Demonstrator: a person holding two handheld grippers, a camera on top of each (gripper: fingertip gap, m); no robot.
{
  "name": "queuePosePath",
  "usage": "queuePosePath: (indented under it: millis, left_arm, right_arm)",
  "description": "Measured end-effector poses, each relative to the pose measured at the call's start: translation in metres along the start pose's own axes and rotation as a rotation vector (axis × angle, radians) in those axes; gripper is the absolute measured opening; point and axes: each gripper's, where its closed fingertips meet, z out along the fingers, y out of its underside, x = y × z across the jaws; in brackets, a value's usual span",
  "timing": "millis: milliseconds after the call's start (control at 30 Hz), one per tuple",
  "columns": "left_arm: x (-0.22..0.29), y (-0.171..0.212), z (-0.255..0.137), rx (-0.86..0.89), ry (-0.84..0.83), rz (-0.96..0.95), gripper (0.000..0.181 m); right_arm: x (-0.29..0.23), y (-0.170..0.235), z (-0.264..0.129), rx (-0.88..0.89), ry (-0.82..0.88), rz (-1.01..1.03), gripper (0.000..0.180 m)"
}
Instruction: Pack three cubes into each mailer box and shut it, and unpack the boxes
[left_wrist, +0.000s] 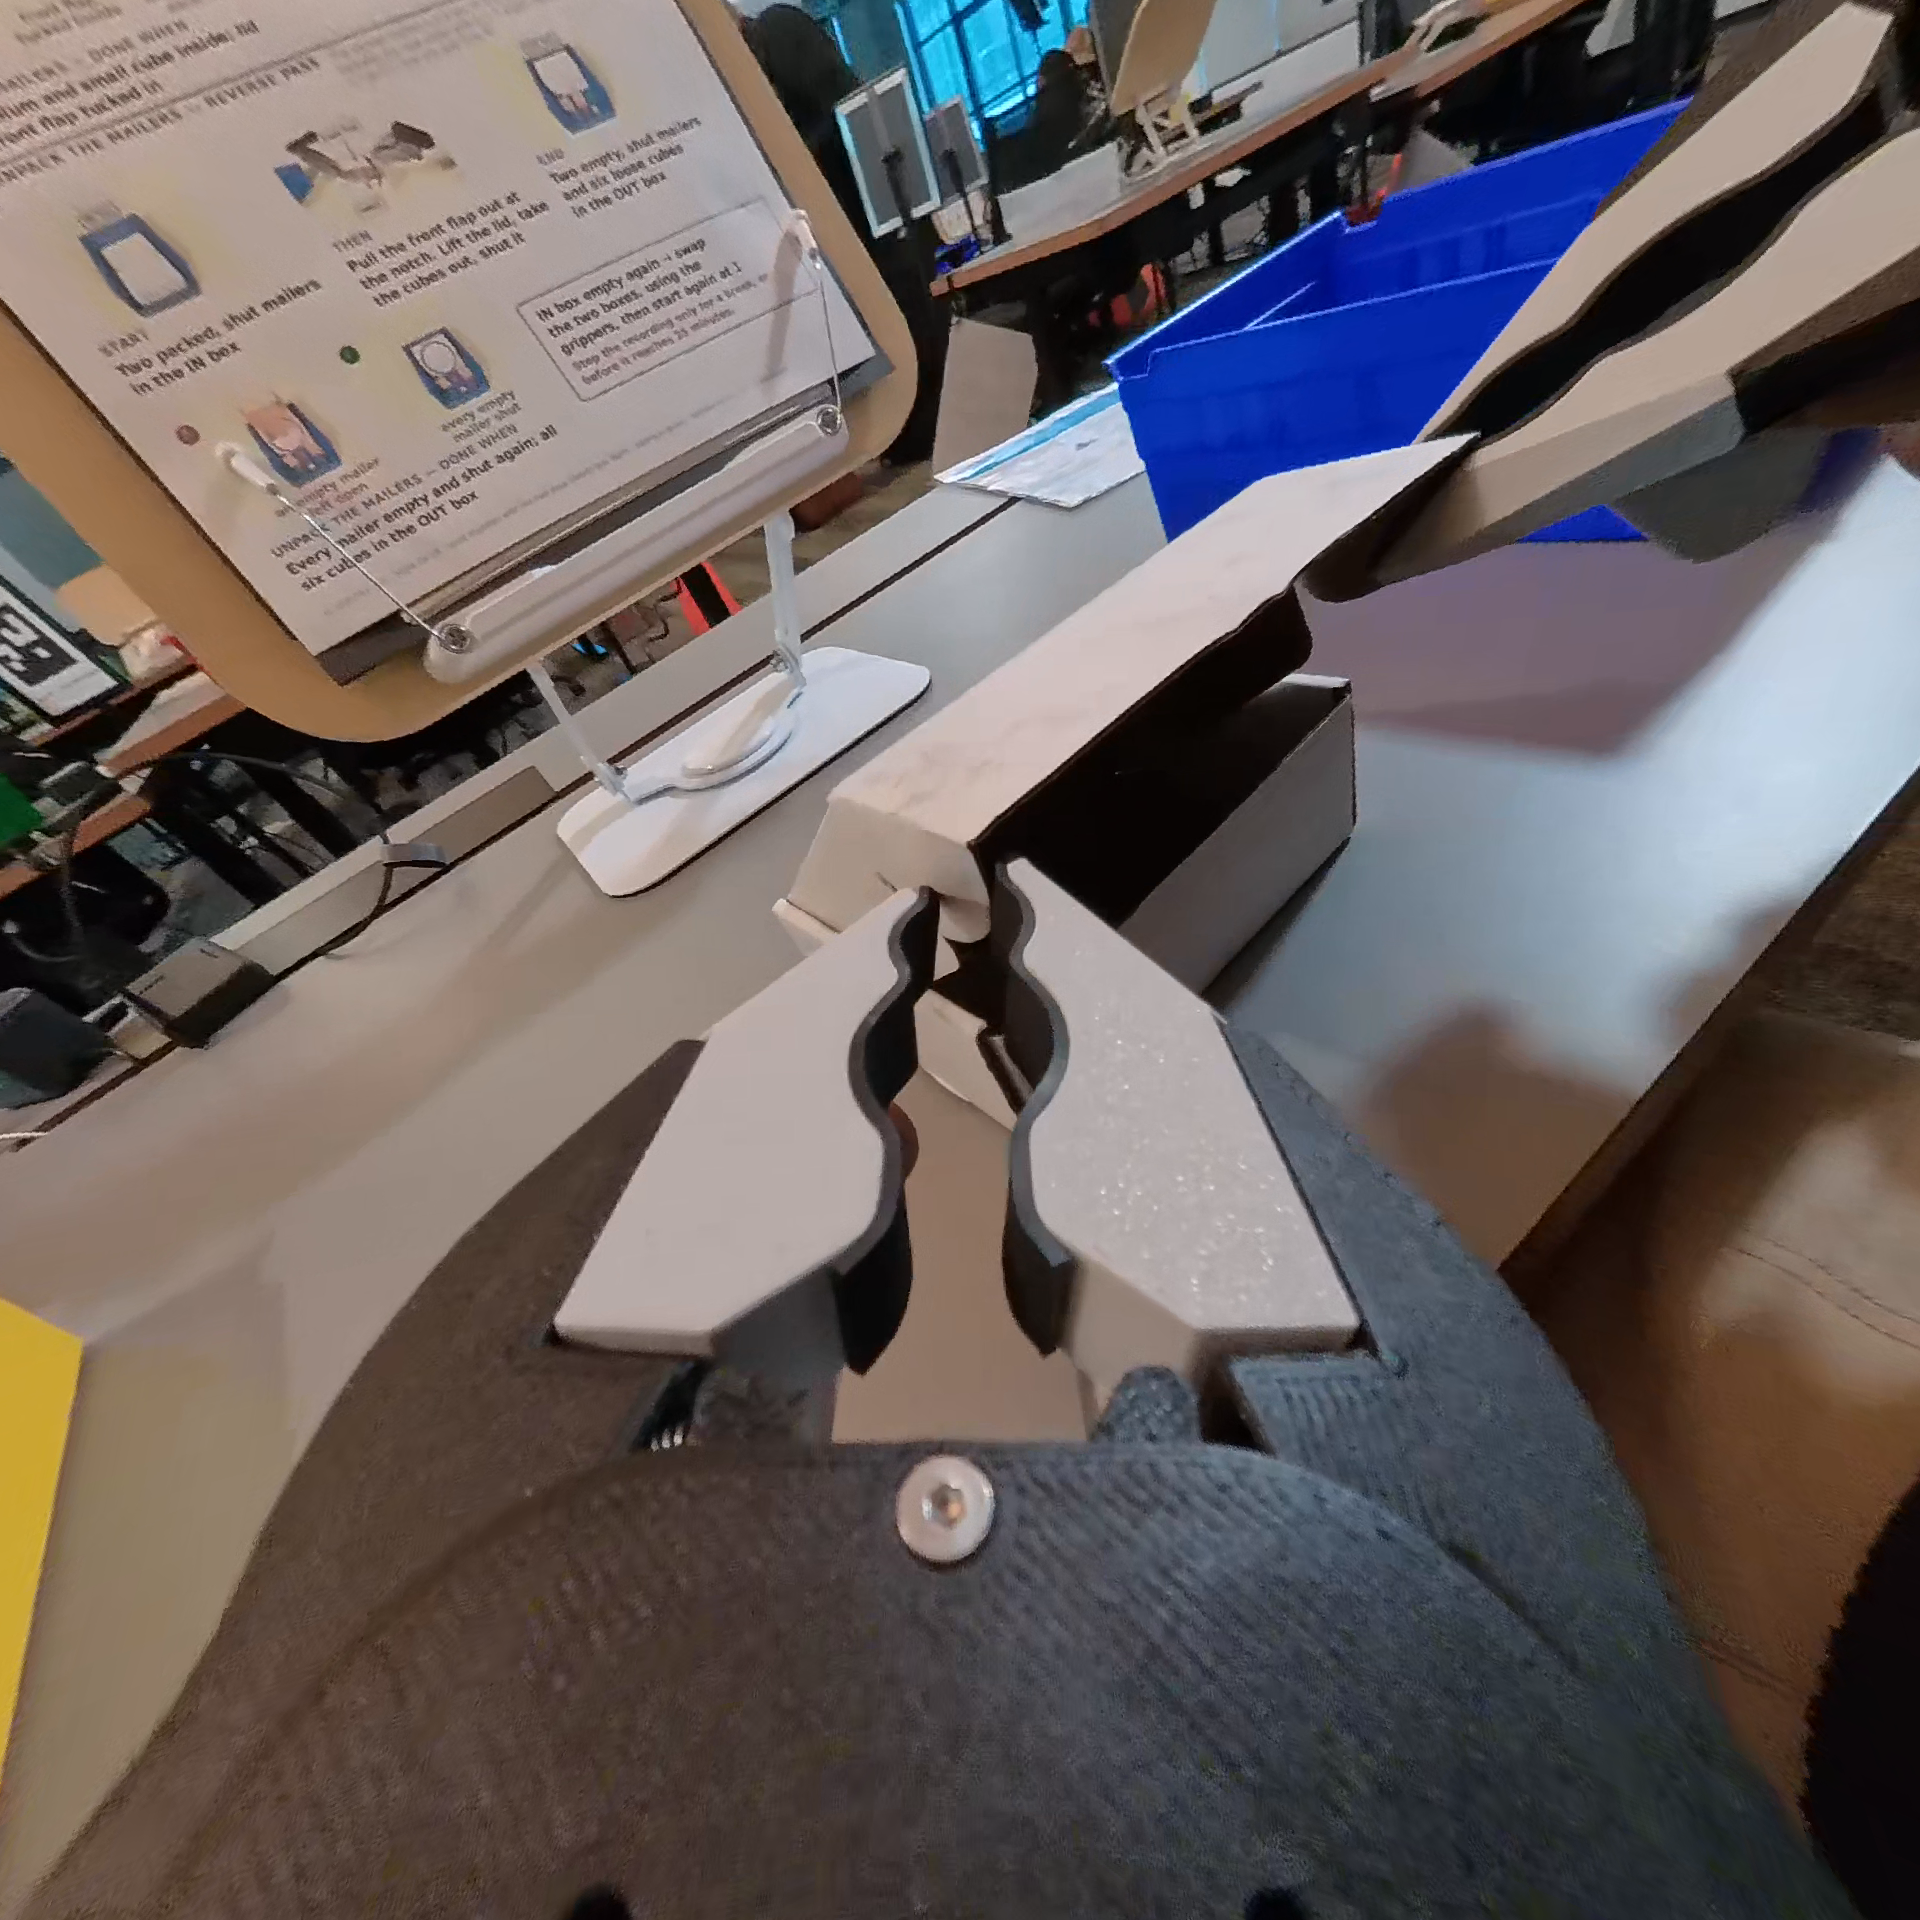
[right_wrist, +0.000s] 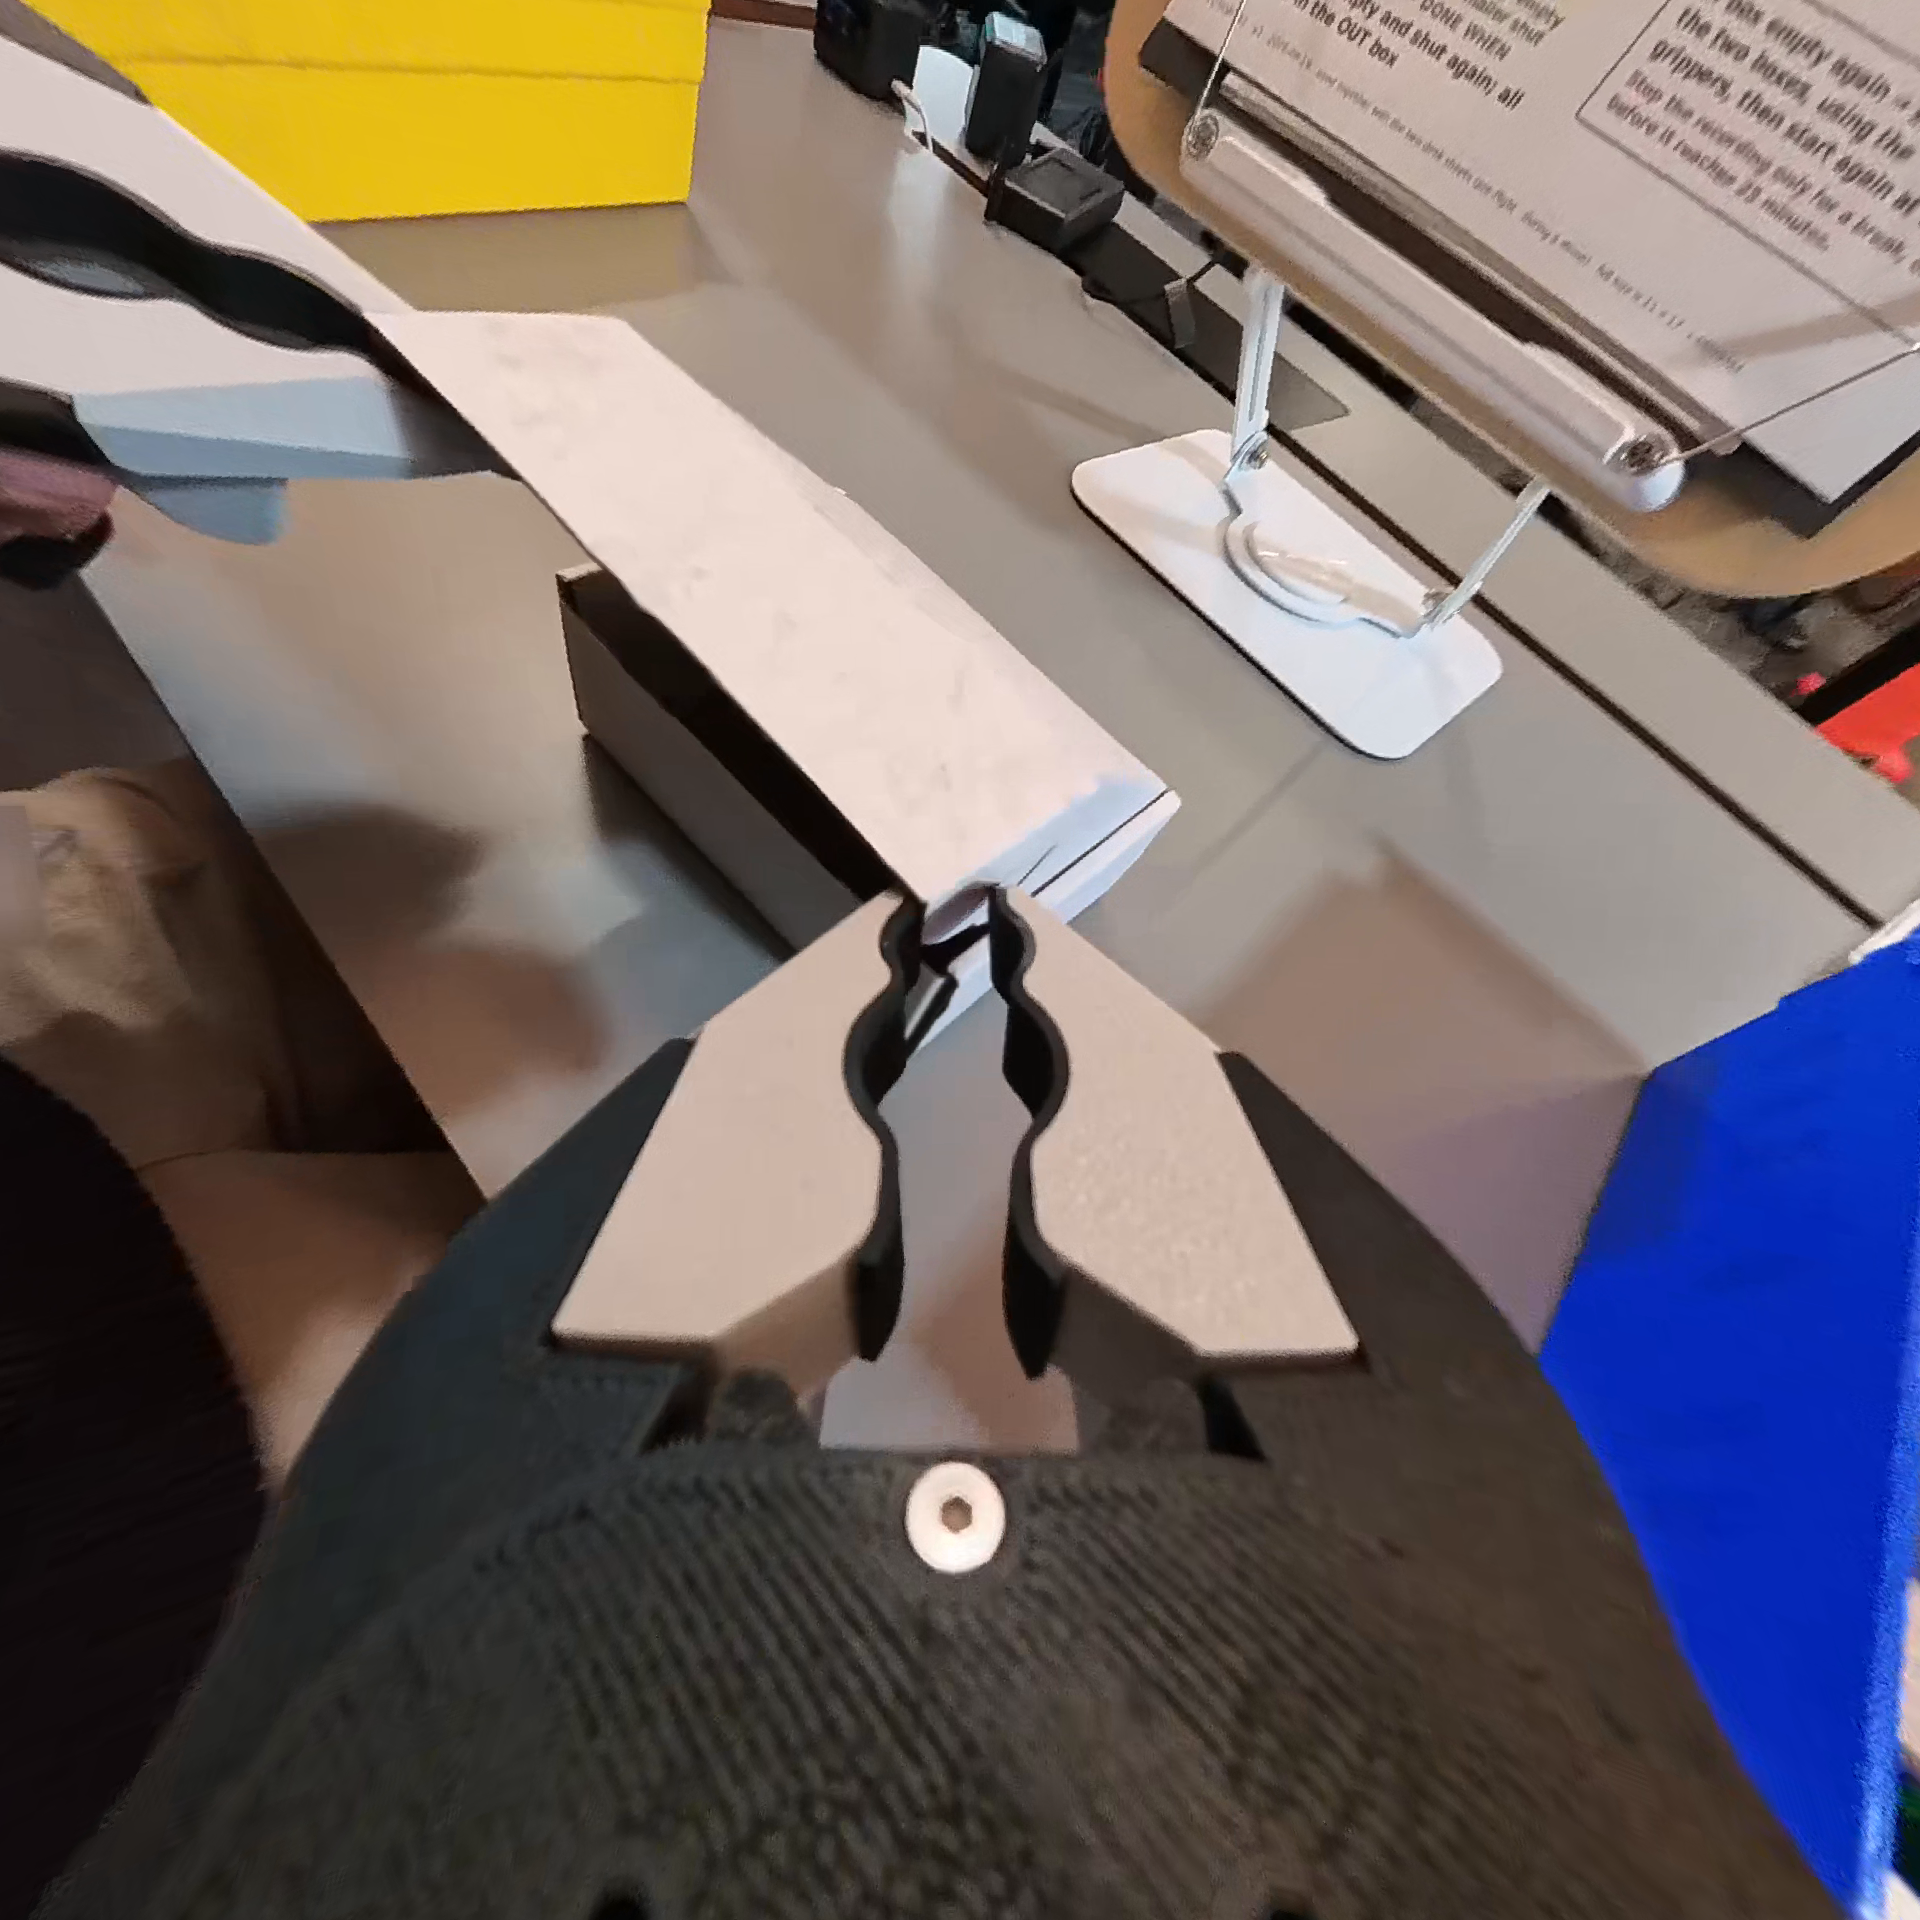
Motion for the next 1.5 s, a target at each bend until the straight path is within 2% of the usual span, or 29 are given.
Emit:
queuePosePath:
  millis: [233,733,1100,1233,1500]
  left_arm:
    - [0.013,0.007,-0.003,-0.067,0.037,0.018,0.007]
    - [0.037,0.036,0.002,-0.185,0.144,-0.034,0.009]
    - [0.036,0.055,0.010,-0.236,0.143,-0.006,0.010]
    - [0.035,0.065,0.012,-0.278,0.139,0.024,0.017]
    - [0.027,0.060,0.003,-0.267,0.171,-0.059,0.017]
  right_arm:
    - [-0.003,0.011,-0.003,-0.089,-0.080,0.082,0.010]
    - [-0.007,0.040,0.007,-0.155,-0.193,0.130,0.010]
    - [-0.010,0.056,0.021,-0.184,-0.201,0.092,0.007]
    - [-0.011,0.058,0.022,-0.182,-0.208,0.094,0.008]
    - [-0.009,0.057,0.021,-0.177,-0.194,0.091,0.007]
